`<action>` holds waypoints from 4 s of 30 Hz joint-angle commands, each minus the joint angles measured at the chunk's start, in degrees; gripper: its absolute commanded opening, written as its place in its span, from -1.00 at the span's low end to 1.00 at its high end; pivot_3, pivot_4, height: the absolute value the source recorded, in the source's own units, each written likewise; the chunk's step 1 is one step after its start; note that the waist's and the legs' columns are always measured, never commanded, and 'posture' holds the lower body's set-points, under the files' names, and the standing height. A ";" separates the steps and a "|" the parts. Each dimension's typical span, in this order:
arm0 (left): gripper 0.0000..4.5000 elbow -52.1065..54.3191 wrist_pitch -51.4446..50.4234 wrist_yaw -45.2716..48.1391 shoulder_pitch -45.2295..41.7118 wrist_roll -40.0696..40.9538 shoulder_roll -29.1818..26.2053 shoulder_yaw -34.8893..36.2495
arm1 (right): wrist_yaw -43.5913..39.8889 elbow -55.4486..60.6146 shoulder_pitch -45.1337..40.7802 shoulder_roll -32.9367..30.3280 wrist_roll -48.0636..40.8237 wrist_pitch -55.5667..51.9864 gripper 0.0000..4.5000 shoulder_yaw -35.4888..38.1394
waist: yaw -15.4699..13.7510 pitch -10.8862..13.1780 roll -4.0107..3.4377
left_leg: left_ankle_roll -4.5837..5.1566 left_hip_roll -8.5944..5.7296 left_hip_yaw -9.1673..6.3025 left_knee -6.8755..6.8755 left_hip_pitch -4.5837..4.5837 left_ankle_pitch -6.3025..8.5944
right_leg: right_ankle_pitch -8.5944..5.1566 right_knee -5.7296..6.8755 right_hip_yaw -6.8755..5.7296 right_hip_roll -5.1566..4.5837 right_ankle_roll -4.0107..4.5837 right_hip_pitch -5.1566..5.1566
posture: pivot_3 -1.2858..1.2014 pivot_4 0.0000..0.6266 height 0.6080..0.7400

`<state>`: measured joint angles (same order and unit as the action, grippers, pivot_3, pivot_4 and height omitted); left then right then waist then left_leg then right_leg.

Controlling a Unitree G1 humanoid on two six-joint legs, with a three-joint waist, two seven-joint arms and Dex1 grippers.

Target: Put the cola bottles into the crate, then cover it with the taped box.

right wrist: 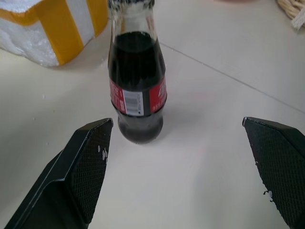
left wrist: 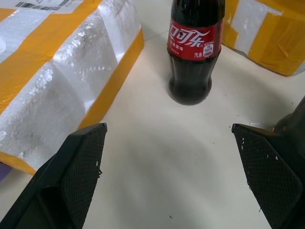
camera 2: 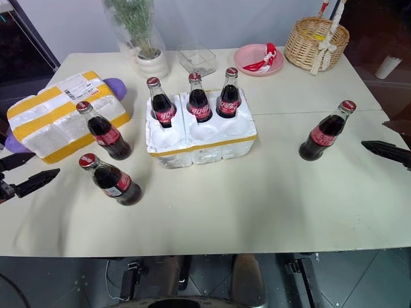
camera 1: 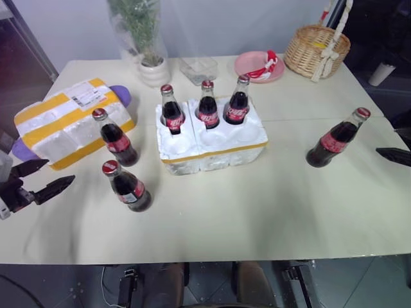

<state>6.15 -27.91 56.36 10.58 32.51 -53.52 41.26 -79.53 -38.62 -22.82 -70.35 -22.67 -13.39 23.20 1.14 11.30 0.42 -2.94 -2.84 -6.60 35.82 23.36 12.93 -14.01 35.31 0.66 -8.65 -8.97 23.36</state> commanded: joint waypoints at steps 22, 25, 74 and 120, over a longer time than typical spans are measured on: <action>0.96 4.08 -8.39 5.94 -3.99 8.40 -3.20 1.97 | -4.95 10.27 3.14 -5.27 -6.94 -10.40 1.00 7.99 | 0.04 0.01 -0.04 | 0.00 0.00 0.02 0.04 -0.01 0.00 | 0.10 0.07 0.02 0.00 -0.17 -0.01 | 0.03 -0.52 0.96; 0.96 8.00 -11.08 13.08 0.76 9.85 -7.07 3.52 | -8.90 22.22 5.49 -7.12 -13.55 -20.81 1.00 12.27 | 0.09 0.02 -0.07 | 0.00 0.01 0.02 0.02 0.01 0.00 | 0.09 0.11 0.03 0.01 -0.17 0.05 | 0.03 -0.52 0.96; 0.27 11.79 -0.54 8.99 -23.63 6.50 7.04 -29.40 | 14.97 58.35 3.12 2.76 -46.25 -44.28 1.00 11.96 | -1.17 0.03 -0.03 | 0.03 0.21 0.07 0.29 0.10 0.01 | 0.26 0.03 -0.03 0.15 -0.12 0.01 | 0.03 -0.52 0.96; 0.92 -10.74 -17.03 -8.58 -68.01 -15.21 30.94 -55.59 | 23.45 62.57 11.59 9.70 -45.64 -38.93 1.00 13.92 | -0.54 0.15 0.19 | 0.08 0.05 0.02 0.34 0.12 0.01 | 0.39 0.14 0.01 0.12 -0.38 0.01 | 0.03 -0.52 0.96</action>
<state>-8.04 -45.78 46.92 -56.87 17.81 -21.98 -14.22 -56.19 23.53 -10.60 -60.76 -68.28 -53.60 36.52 0.61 11.45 0.61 -2.86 -2.80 -6.59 36.17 23.48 12.94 -13.63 35.46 0.66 -8.53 -9.35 23.36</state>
